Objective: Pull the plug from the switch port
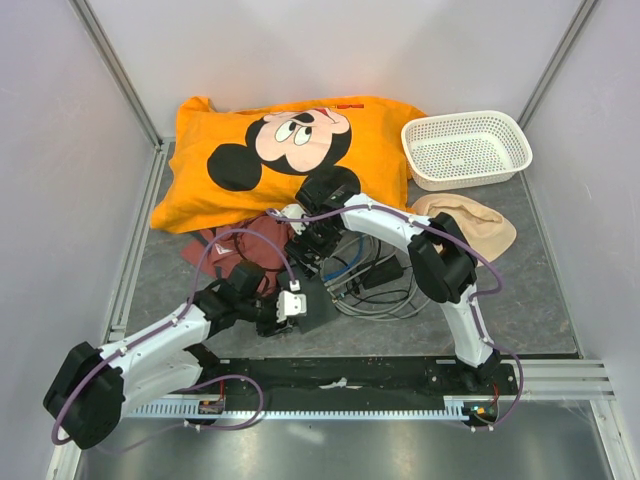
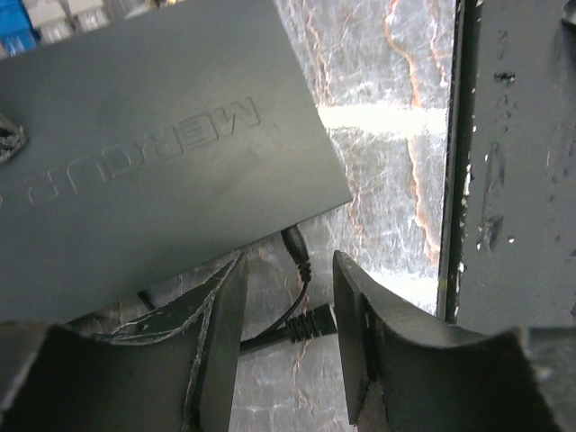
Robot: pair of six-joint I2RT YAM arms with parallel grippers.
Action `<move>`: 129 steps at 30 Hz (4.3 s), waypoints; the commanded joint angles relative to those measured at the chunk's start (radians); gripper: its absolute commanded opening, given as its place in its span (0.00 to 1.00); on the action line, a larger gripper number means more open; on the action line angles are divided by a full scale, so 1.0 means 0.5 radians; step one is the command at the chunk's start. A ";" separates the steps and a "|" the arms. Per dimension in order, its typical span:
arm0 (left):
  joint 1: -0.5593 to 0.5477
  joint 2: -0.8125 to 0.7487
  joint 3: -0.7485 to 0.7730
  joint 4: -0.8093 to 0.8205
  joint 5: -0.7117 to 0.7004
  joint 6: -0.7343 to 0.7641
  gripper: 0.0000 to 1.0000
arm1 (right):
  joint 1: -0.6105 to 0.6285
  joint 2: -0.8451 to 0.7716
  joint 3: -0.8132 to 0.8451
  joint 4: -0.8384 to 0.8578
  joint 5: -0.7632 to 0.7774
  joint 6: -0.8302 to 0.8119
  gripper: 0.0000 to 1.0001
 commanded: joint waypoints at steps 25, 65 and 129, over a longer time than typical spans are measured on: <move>-0.202 0.191 0.090 0.180 -0.361 -0.231 0.47 | 0.001 0.158 0.139 -0.020 0.268 -0.139 0.97; -0.503 0.458 0.535 0.061 -1.172 -1.022 0.37 | 0.007 0.240 0.332 -0.039 0.261 -0.038 0.98; -0.641 0.636 0.529 -0.114 -1.043 -0.737 0.02 | -0.137 0.231 0.268 -0.069 0.384 -0.065 0.98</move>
